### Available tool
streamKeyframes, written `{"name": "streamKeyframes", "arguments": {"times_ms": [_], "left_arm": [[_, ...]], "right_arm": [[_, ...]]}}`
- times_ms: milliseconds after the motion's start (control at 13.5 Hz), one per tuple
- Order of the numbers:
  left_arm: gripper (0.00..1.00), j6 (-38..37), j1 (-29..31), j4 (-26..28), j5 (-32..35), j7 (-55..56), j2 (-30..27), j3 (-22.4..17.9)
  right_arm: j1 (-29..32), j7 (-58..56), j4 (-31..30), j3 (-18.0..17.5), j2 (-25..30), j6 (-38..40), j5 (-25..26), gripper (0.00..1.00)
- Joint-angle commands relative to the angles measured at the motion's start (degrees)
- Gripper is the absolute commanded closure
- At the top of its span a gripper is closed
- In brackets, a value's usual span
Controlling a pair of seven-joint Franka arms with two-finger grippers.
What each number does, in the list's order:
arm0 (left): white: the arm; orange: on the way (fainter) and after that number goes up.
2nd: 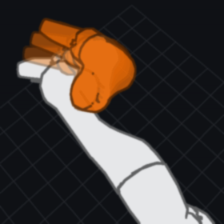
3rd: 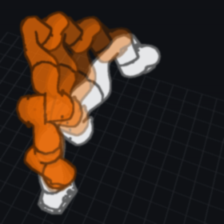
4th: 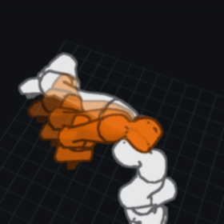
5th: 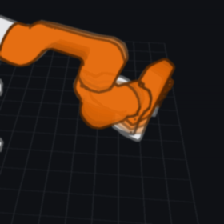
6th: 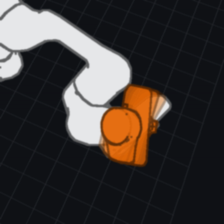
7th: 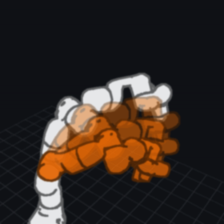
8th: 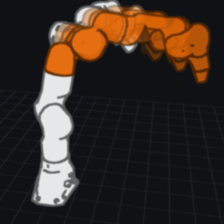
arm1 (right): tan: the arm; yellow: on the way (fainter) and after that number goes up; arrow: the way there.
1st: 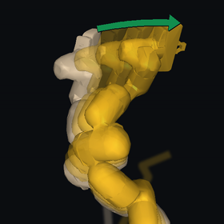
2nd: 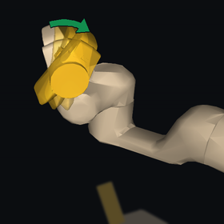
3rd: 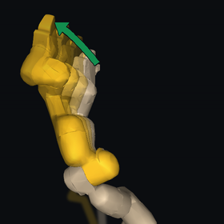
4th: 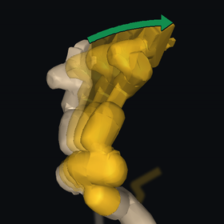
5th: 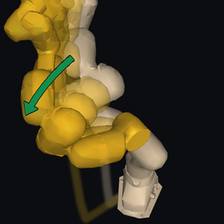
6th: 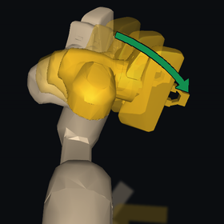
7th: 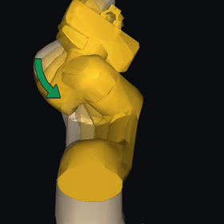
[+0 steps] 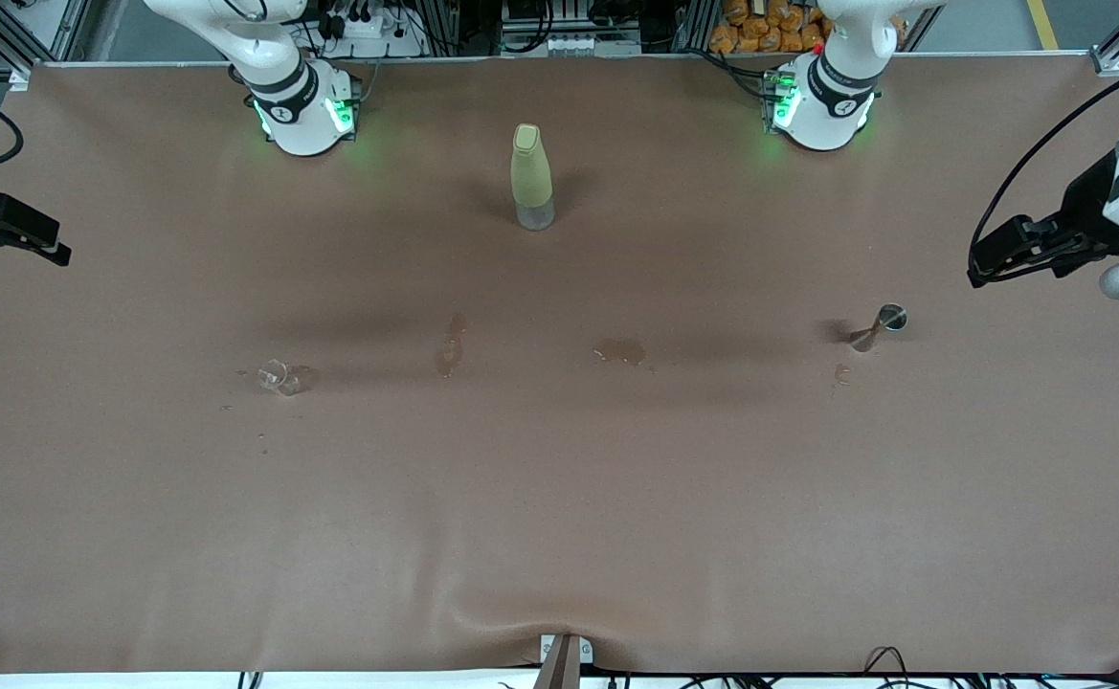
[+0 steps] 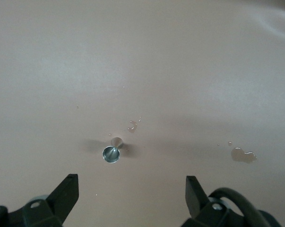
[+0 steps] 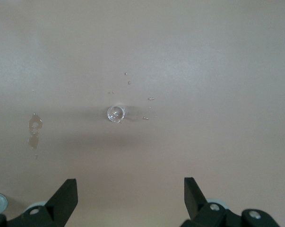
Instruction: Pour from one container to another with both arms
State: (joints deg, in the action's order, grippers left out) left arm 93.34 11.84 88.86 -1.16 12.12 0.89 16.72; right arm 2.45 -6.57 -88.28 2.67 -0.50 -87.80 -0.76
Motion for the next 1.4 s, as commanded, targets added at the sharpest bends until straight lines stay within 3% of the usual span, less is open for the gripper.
{"name": "streamKeyframes", "arguments": {"times_ms": [0,812,1108,1330], "left_arm": [[0.00,-2.9,0.6,-2.7,-0.2,-2.1,0.2,-0.1],[0.00,-4.6,-0.3,-2.7,0.4,-3.6,-0.3,-0.8],[0.00,-5.4,-10.0,-2.6,0.4,-3.9,-0.5,-10.9],[0.00,-6.0,-10.3,-2.6,0.4,-4.9,-0.5,-11.4]], "right_arm": [[-0.4,0.9,1.5,0.2,-0.7,0.7,0.4,0.00],[-0.1,0.8,1.7,0.3,-0.7,0.5,0.4,0.00],[0.0,0.8,1.9,0.3,-0.7,0.7,0.4,0.00],[-0.2,1.1,2.0,0.4,-0.7,0.7,0.5,0.00]]}}
